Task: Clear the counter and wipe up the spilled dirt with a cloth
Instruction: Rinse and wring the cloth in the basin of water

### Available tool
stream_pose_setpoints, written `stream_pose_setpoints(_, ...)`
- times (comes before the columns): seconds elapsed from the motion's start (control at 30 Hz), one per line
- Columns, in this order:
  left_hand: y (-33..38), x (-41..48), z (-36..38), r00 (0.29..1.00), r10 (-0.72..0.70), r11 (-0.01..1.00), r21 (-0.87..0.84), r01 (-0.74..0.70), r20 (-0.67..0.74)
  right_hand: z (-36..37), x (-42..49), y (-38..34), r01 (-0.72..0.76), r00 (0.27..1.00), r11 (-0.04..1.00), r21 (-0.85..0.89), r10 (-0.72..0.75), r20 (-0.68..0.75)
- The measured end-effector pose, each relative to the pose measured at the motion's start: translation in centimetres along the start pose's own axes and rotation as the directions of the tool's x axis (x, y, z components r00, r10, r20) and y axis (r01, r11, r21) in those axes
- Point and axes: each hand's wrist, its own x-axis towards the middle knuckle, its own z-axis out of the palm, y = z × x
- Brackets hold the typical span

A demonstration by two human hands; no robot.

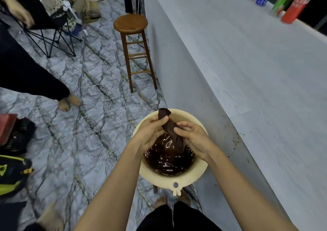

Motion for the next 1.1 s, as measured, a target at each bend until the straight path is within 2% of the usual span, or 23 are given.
stream_pose_setpoints(0.17, -0.4, -0.2, -0.3, 0.997, -0.068, 0.996, 0.060, 0.065, 0.036, 0.0, 0.3, -0.2, 0.088, 0.992, 0.996, -0.018, -0.089, -0.089)
stream_pose_setpoints(0.3, -0.2, -0.2, 0.5, 1.000, -0.007, 0.996, -0.084, 0.008, 0.007, 0.3, 0.5, -0.3, 0.139, 0.982, 0.968, 0.210, -0.108, -0.153)
stream_pose_setpoints(0.4, 0.0, -0.3, 0.9, 0.999, 0.036, 0.983, -0.182, -0.030, 0.033, 0.3, 0.3, -0.7, 0.116, 0.990, 0.955, 0.272, -0.089, -0.111)
stream_pose_setpoints(0.5, 0.0, -0.7, 2.2, 0.995, 0.076, 0.986, -0.153, -0.066, 0.064, 0.2, -0.4, -1.6, 0.076, 0.997, 0.978, 0.196, -0.069, -0.042)
stream_pose_setpoints(0.6, 0.2, -0.7, 3.4, 0.994, 0.089, 0.986, -0.149, -0.080, 0.056, 0.1, -0.6, -2.2, 0.126, 0.984, 0.957, 0.260, -0.086, -0.158)
stream_pose_setpoints(0.73, 1.0, -0.6, 5.5, 0.979, -0.050, 0.998, -0.024, 0.056, 0.200, -1.1, -2.1, -3.3, 0.293, 0.938, 0.881, 0.370, -0.190, -0.290)
stream_pose_setpoints(0.8, 1.2, -0.6, 7.8, 0.971, -0.048, 0.998, 0.047, 0.038, 0.233, -1.9, -3.7, -4.1, 0.400, 0.890, 0.859, 0.320, -0.280, -0.360)
stream_pose_setpoints(0.87, 1.3, -0.5, 10.9, 0.972, 0.024, 0.993, 0.106, -0.051, 0.235, -2.9, -5.5, -4.9, 0.499, 0.806, 0.839, 0.215, -0.359, -0.470)
stream_pose_setpoints(1.0, 0.5, -0.2, 18.2, 0.920, 0.057, 0.914, 0.351, -0.204, 0.388, -5.5, -10.0, -6.1, 0.609, 0.552, 0.793, -0.019, -0.440, -0.708)
stream_pose_setpoints(1.03, -0.2, -0.1, 19.9, 0.910, 0.058, 0.855, 0.450, -0.258, 0.411, -6.5, -11.1, -6.1, 0.592, 0.498, 0.800, -0.092, -0.453, -0.739)
stream_pose_setpoints(1.07, -1.0, 0.0, 21.5, 0.901, 0.082, 0.736, 0.584, -0.342, 0.425, -7.6, -12.2, -5.8, 0.540, 0.458, 0.822, -0.178, -0.465, -0.758)
stream_pose_setpoints(1.1, -2.0, 0.3, 22.8, 0.881, 0.135, 0.532, 0.717, -0.450, 0.453, -9.0, -13.4, -5.3, 0.453, 0.424, 0.849, -0.272, -0.474, -0.772)
